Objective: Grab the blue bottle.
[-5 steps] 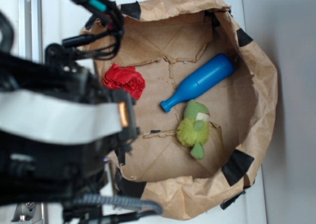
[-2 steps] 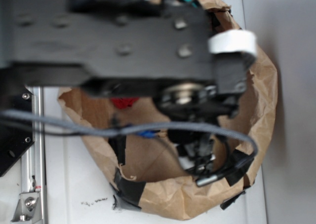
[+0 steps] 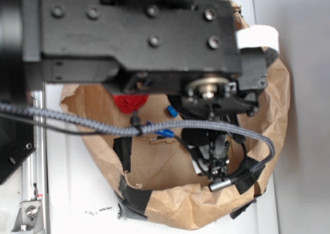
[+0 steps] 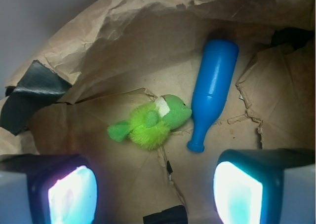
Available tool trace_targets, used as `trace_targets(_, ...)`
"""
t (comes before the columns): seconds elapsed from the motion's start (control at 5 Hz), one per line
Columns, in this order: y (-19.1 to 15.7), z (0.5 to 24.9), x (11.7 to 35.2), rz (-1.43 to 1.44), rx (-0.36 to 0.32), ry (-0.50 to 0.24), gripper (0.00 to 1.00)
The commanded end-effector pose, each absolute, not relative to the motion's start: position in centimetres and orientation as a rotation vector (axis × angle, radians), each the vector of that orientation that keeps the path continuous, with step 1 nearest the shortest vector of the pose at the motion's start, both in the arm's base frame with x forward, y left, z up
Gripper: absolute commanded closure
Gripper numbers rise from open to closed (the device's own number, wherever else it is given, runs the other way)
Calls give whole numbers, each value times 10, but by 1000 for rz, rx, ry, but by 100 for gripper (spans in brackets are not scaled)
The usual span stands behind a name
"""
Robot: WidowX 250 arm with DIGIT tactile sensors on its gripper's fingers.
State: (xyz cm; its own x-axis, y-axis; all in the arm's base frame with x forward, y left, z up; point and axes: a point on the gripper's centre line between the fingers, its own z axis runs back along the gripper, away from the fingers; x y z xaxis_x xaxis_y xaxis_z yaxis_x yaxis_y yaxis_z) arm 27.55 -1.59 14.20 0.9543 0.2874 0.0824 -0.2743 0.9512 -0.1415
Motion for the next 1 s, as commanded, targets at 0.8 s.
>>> trace_targets(0.8, 13, 71, 334, 258, -63, -268, 0)
